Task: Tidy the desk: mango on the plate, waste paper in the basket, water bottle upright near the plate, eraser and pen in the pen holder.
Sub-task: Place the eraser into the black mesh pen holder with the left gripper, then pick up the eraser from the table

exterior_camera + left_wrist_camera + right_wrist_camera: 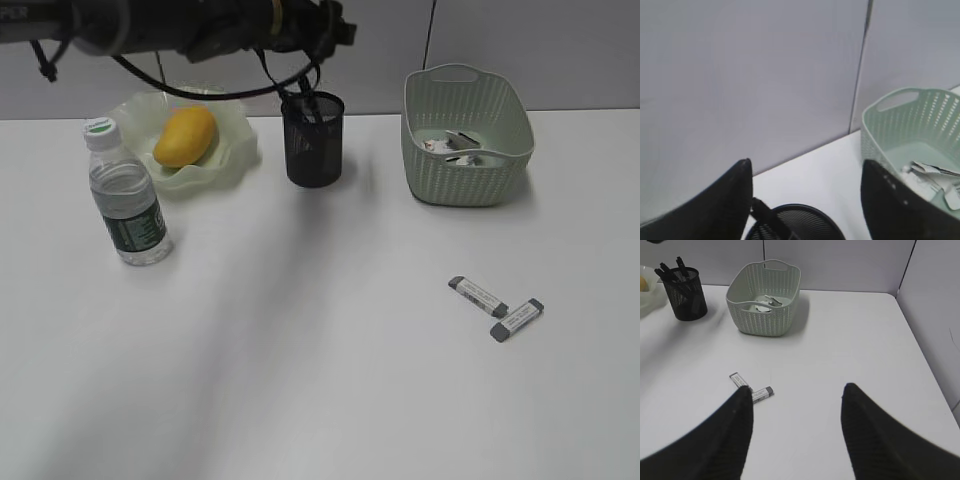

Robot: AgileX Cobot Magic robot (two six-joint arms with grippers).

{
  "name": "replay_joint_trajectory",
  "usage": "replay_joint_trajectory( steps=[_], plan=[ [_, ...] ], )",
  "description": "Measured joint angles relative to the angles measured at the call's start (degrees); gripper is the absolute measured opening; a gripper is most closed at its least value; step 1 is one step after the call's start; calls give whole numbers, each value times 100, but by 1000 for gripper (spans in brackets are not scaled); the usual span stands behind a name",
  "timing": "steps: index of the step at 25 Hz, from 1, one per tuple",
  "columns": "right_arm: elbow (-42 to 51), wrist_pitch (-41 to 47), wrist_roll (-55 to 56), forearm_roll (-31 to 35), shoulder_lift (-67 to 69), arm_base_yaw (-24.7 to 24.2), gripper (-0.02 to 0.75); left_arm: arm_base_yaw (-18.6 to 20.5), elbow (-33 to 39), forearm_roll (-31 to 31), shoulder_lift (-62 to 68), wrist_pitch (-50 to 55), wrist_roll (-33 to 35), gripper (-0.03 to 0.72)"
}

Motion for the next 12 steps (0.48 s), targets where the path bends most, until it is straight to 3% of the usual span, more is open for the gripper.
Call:
replay_joint_trajectory(
  steps=[6,9,12],
  plan=[
    [0,0,0,0,89,0,449,5,0,-5,-821,1734,284,517],
    [-46,0,41,5,390,0,449,5,0,-152,-1332,2430,1127,517],
    [-237,6,61,5,849,0,448,82,0,-905,-1812,3188,2404,517]
  ],
)
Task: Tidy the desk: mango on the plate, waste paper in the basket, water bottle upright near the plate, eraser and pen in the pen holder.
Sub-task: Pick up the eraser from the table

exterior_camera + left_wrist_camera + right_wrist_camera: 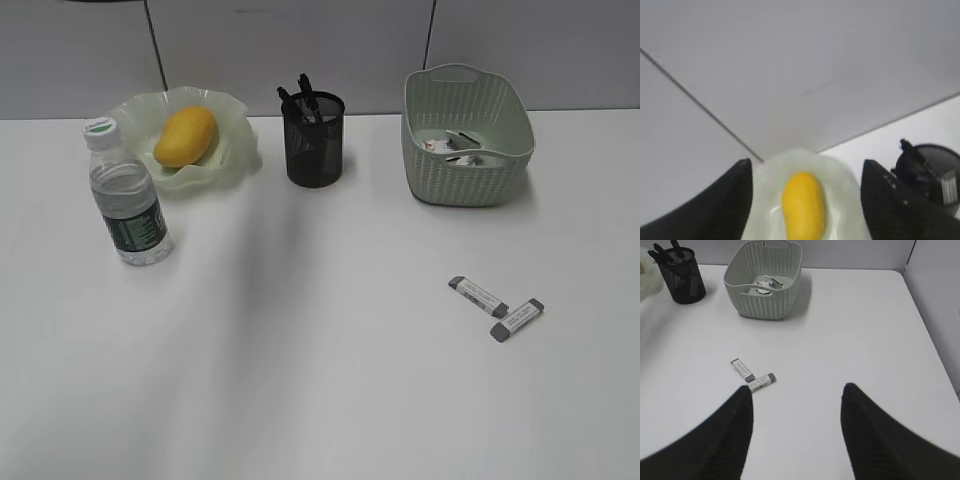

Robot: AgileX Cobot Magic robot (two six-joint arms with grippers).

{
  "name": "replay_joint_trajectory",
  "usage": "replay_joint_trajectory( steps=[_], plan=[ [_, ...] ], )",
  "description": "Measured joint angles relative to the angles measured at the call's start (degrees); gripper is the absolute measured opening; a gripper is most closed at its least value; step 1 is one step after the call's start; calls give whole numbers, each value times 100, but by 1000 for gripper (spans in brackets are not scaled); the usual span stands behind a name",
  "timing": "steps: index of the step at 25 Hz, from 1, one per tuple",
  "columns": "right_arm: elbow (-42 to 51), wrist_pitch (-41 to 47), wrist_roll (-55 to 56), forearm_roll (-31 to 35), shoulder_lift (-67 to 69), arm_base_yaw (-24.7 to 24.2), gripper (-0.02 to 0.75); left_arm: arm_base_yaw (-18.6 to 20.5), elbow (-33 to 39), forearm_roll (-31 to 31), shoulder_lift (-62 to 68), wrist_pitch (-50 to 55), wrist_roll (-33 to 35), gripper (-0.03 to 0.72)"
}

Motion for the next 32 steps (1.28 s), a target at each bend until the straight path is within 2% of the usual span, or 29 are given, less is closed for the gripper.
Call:
replay_joint_trajectory(
  steps=[4,7,9,12,18,25,32],
  plan=[
    [-472,165,5,0,855,0,448,489,-6,-1691,-537,1034,1644,517],
    [-903,456,5,0,1727,0,448,1022,-6,-2693,-794,1764,2301,517],
    [-1194,658,6,0,2288,0,448,1314,-6,-3065,-904,2336,2604,517],
    [-1581,803,6,68,3083,3,448,1718,77,-3409,-995,2928,2931,517],
    [-2204,1115,-12,209,4432,338,448,2302,916,-4031,-1539,3083,3379,517],
    [-2782,1379,108,213,5884,820,448,2342,2072,-4149,-2616,3091,3466,517],
    [-2889,1393,1707,202,7060,855,447,2342,3523,-4181,-3935,2925,3466,517]
  ],
)
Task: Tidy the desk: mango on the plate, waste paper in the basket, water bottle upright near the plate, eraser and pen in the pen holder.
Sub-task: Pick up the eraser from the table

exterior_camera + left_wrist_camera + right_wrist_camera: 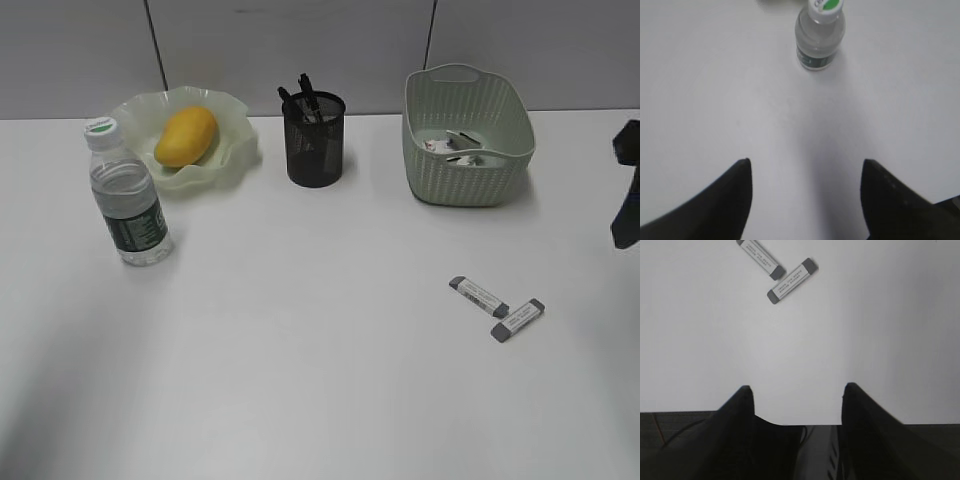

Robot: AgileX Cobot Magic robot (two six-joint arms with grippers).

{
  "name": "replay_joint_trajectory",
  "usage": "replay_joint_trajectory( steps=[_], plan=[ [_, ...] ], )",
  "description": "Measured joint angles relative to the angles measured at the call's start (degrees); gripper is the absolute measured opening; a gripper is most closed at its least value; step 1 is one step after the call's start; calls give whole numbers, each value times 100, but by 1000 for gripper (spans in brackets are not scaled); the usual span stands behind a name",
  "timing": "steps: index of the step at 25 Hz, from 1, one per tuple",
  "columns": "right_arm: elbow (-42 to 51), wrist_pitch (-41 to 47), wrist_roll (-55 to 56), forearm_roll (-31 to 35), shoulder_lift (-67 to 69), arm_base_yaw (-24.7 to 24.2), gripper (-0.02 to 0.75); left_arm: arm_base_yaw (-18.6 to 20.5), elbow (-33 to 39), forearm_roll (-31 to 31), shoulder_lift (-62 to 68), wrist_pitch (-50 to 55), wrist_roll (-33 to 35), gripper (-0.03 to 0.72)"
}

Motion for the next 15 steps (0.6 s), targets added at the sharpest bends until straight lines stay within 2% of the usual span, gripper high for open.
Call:
replay_joint_trajectory(
  steps=[8,15],
  plan=[
    [-4,-1020,1171,358,621,64,428,0,1755,-87,-2072,-723,0,517],
    [-4,-1384,2217,-66,1252,413,418,0,2853,-272,-3918,-1000,0,517]
  ],
)
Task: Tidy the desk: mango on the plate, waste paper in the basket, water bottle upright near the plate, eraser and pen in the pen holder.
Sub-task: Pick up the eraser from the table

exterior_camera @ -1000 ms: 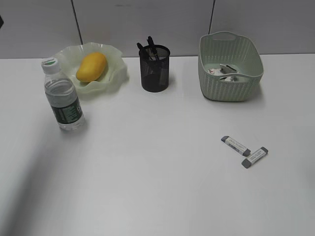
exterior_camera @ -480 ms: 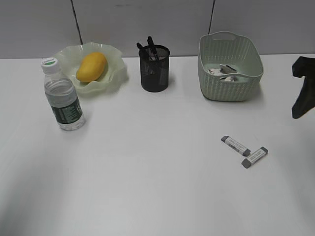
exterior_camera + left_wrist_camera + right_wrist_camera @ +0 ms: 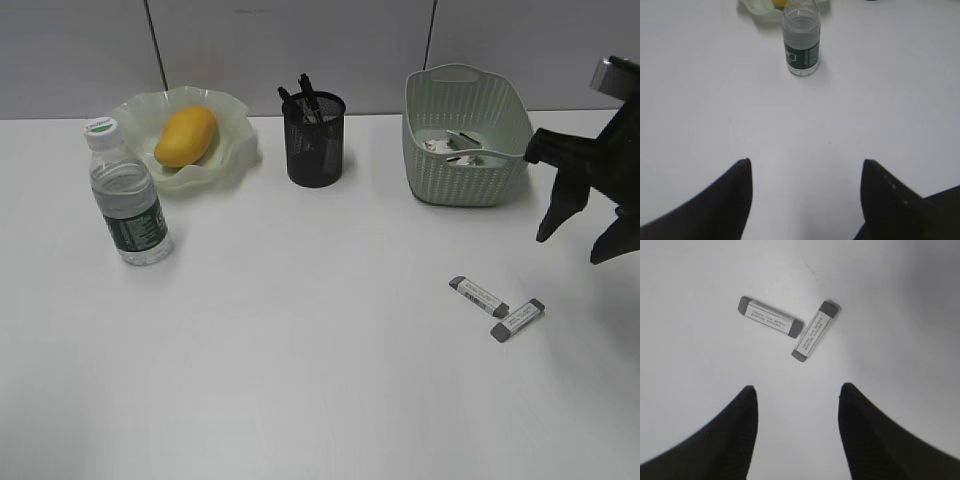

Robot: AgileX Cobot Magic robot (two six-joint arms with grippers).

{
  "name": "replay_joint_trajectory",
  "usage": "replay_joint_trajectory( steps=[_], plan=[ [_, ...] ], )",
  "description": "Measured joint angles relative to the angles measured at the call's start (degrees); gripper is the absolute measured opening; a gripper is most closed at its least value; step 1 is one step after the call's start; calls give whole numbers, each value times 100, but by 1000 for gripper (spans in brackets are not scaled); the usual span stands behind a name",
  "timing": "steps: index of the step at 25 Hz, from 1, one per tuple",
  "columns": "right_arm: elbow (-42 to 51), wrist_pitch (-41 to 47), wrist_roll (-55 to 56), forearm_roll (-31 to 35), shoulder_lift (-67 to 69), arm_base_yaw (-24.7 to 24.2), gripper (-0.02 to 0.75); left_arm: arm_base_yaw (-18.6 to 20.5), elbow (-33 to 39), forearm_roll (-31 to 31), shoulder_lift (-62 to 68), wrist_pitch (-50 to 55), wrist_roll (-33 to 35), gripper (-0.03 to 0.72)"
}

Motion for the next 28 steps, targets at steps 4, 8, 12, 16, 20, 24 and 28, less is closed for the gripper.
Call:
replay_joint_trajectory(
  steps=[4,8,12,16,20,24,28],
  plan=[
    [0,-201,481,-102,365,121,418,0,282,-34,-740,68,0,514],
    [0,-292,618,-97,700,219,417,0,446,-234,-1199,295,0,498],
    [0,-382,949,-160,983,320,417,0,693,-477,-1645,462,0,493],
    [84,-494,1518,-377,1122,334,417,0,730,-489,-2089,484,0,491],
    [380,-894,1821,-408,1147,334,417,0,730,-490,-2442,490,0,491],
    [536,-1393,1840,-419,1152,334,417,0,861,-495,-2540,512,0,491],
    [456,-1835,706,-583,1157,334,412,0,949,-495,-2551,525,0,491]
  ],
)
